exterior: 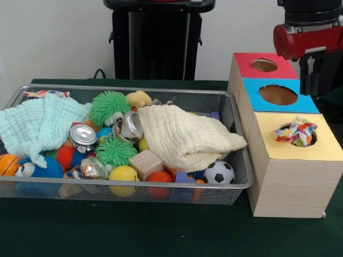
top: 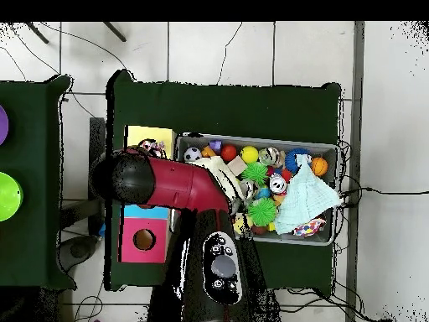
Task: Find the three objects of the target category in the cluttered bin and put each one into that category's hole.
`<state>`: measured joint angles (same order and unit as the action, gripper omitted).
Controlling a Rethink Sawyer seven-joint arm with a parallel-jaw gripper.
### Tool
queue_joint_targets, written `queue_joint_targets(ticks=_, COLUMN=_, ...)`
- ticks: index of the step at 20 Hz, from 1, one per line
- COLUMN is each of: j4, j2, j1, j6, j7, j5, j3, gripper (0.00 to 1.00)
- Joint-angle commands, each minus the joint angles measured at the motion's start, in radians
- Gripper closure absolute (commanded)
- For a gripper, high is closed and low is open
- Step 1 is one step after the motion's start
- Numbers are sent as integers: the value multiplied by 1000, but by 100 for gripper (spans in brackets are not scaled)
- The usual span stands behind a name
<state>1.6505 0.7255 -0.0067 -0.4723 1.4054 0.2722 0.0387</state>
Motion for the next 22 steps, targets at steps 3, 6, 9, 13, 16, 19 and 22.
queue_joint_targets(ticks=3, j4=33, j2=-86, j1=-29, j6=67, j7=186, j5=-19, j3=21, gripper=100)
queue_joint_targets(ticks=6, j4=40, j2=-98, j1=-33, j6=105, j7=188, j5=-16, j3=34, gripper=100)
queue_joint_targets(ticks=9, j4=23, j2=-132, j1=-36, j6=144, j7=187, j5=-19, j3=38, gripper=100)
queue_joint_targets(ticks=13, j4=18, j2=-157, j1=-38, j6=185, j7=184, j5=-22, j3=42, gripper=100)
queue_joint_targets(ticks=16, j4=17, j2=-165, j1=-37, j6=206, j7=184, j5=-20, j3=42, gripper=100)
queue_joint_targets(ticks=19, j4=43, j2=-165, j1=-63, j6=269, j7=177, j5=-27, j3=82, gripper=100)
queue_joint_targets(ticks=22, j4=47, j2=-187, j1=-82, j6=318, j7=174, j5=-36, j3=111, gripper=100)
